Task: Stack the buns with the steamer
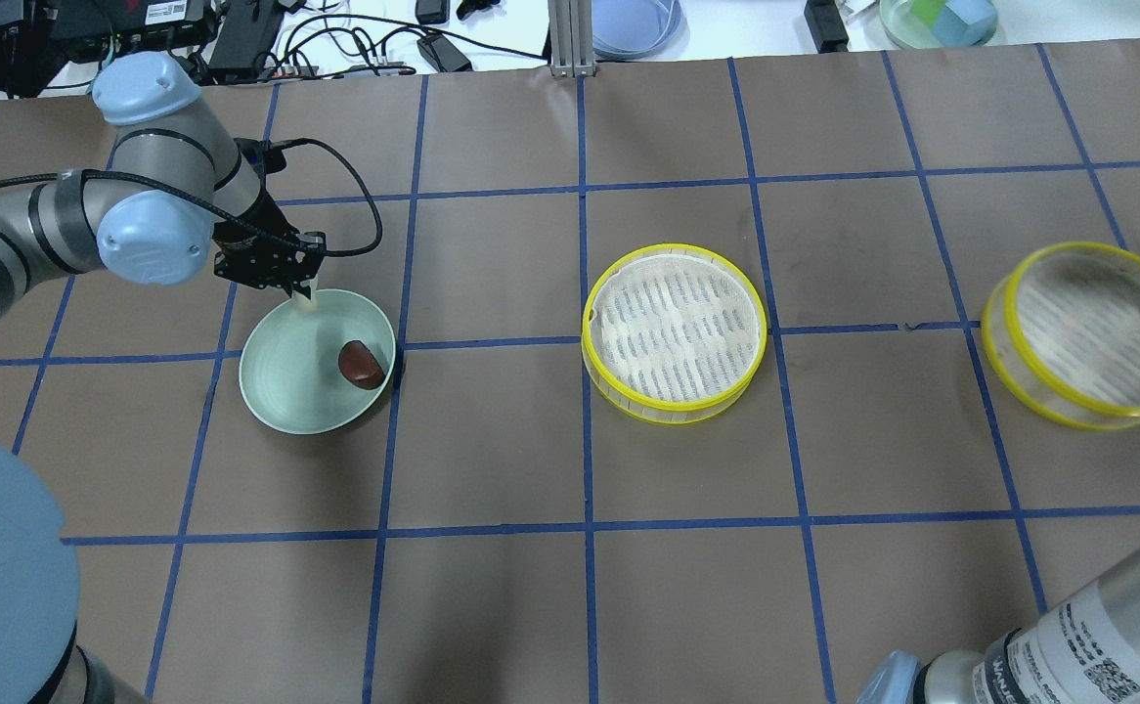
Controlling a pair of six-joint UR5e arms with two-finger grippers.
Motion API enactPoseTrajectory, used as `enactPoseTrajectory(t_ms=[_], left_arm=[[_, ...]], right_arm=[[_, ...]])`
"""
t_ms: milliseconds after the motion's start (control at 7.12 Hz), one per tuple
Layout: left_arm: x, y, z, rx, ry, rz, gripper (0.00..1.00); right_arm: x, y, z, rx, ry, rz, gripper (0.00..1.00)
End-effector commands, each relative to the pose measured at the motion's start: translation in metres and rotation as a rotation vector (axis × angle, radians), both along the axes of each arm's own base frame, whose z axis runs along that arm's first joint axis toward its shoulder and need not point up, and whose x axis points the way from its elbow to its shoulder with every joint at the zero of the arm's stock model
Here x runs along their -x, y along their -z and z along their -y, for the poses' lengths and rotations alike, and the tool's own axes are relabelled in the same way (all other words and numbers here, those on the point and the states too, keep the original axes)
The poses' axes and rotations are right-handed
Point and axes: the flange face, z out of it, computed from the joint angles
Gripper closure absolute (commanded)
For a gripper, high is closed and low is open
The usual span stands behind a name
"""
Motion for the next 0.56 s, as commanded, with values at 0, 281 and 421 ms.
enactPoseTrajectory(t_ms=[0,281,421], left_arm=[[0.068,-0.054,-0.003,0.085,0.073,0.007,0.97],[0.159,-0.07,-0.016,0.125,0.006,-0.012,0.98],[0.208,-0.078,-0.023,0.136,-0.057,-0.069,1.0]], right_arm=[[0.0,-0.009,-0.001,0.001,0.01,-0.004,1.0],[-0.016,-0.053,-0.01,-0.001,0.016,0.001,1.0],[-0.02,-0.06,-0.008,0.006,0.011,0.002,1.0]])
